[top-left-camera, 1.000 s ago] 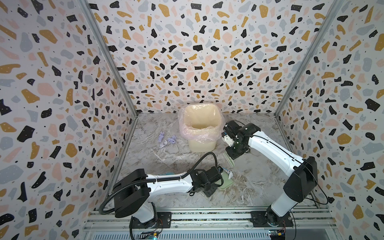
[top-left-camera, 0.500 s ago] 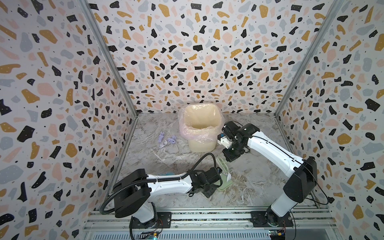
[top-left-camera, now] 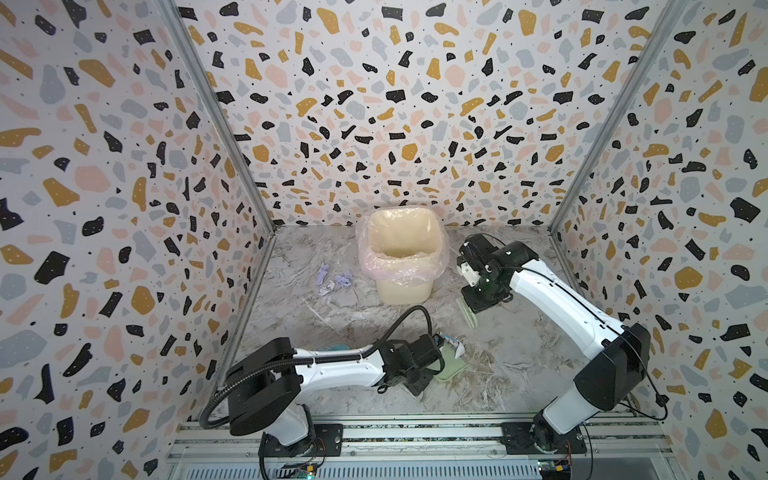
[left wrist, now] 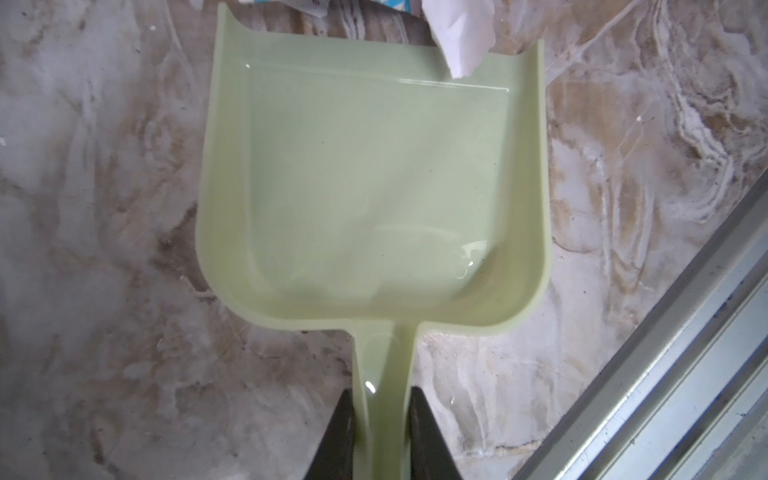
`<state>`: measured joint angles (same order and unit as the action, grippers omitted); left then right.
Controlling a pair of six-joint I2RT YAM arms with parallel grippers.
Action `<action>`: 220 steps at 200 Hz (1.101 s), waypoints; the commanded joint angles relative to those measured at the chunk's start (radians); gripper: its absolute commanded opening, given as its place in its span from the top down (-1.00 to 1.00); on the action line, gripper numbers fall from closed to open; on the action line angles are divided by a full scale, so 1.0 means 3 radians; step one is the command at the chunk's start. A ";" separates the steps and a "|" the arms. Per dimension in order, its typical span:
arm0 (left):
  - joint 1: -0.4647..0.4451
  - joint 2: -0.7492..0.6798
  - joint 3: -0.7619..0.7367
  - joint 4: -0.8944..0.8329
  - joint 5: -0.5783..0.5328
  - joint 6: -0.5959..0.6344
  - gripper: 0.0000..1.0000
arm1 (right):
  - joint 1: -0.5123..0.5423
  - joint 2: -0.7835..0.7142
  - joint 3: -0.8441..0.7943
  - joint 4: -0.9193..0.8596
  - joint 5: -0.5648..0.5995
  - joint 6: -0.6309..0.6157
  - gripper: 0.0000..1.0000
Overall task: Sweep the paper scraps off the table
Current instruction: 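Sweep the blue-striped white scrap into the dustpan with the right gripper's brush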
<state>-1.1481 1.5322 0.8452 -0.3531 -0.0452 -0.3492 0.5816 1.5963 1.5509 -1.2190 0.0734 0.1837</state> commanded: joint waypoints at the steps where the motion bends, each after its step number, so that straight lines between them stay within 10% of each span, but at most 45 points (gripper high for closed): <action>1: 0.0017 -0.0083 -0.0086 0.0028 0.0067 -0.0081 1.00 | 0.0008 -0.0086 -0.0220 0.0021 0.0000 0.0081 1.00; 186: 0.0048 -0.0215 -0.0194 -0.0066 0.0033 -0.0094 1.00 | 0.0683 -0.0024 0.0033 -0.0084 -0.0914 0.0071 1.00; 220: 0.0048 -0.0329 -0.0196 -0.0053 -0.0014 -0.0094 1.00 | 0.0537 -0.0085 0.0175 -0.0186 -0.0613 0.0104 1.00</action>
<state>-1.1397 1.4742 0.8024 -0.3653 -0.0341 -0.3790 0.7822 1.5982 1.5448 -1.2217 -0.1619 0.2016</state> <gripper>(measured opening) 0.197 0.101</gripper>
